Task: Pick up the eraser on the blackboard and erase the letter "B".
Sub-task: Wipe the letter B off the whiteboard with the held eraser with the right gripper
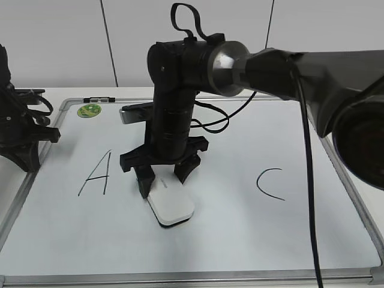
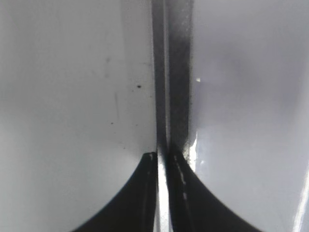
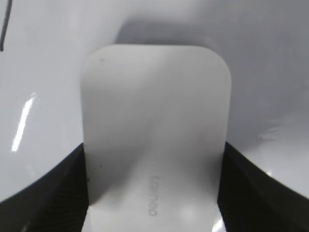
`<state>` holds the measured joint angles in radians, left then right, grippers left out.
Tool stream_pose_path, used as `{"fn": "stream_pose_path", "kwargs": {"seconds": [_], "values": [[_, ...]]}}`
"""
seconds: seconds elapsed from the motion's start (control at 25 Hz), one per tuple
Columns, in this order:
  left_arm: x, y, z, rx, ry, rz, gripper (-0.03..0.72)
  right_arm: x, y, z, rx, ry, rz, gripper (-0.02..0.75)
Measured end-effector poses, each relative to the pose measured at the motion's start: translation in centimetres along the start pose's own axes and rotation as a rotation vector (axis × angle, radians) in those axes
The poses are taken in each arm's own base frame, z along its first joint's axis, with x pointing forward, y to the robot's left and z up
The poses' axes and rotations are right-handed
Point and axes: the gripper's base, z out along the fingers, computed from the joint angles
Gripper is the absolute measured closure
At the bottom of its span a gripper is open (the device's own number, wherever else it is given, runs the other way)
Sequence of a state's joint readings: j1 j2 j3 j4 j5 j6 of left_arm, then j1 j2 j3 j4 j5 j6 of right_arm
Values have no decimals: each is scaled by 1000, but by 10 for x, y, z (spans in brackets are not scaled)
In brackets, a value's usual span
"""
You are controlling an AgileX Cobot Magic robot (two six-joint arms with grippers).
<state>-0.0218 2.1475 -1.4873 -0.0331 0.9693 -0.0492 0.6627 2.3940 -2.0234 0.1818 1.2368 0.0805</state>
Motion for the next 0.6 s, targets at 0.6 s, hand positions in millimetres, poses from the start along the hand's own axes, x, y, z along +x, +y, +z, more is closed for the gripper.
{"fn": "stream_pose_path", "kwargs": {"seconds": [0.6], "values": [[0,0,0,-4,3,4,653,-6,-77,-23,93,-51,125,206]]}}
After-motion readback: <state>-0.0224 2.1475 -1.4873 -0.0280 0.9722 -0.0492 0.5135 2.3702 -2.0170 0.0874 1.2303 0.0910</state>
